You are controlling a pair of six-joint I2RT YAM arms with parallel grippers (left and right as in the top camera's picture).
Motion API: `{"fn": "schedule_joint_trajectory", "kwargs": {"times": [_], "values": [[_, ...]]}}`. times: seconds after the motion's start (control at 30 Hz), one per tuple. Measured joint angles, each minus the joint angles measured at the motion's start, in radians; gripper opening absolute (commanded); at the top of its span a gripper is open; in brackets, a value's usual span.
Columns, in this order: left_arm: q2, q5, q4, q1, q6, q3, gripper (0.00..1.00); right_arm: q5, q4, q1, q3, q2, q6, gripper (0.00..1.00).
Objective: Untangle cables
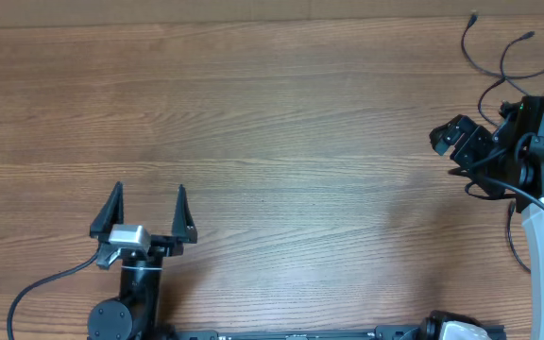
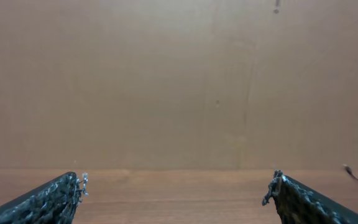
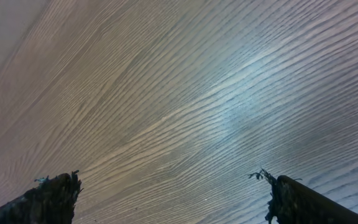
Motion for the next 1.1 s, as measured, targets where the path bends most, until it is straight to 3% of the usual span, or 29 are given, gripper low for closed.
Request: {"fn": "schedule_joint_trajectory", "kwargs": {"times": [0.2, 0.37, 0.53, 1.1], "values": [[-0.007, 0.023, 0.115, 0.038, 0.000, -0.090, 1.00, 0.000, 0.000, 0.000, 0.000, 0.000, 0.000, 1.00], [-0.008, 0.061, 0.036, 0.079, 0.000, -0.124, 1.00, 0.000, 0.000, 0.000, 0.000, 0.000, 0.000, 1.00], [-0.011, 0.071, -0.193, 0.124, 0.002, -0.126, 1.00, 0.000, 0.000, 0.000, 0.000, 0.000, 0.000, 1.00], [-0.011, 0.093, -0.196, 0.128, 0.097, -0.126, 1.00, 0.000, 0.000, 0.000, 0.000, 0.000, 0.000, 1.00]]}}
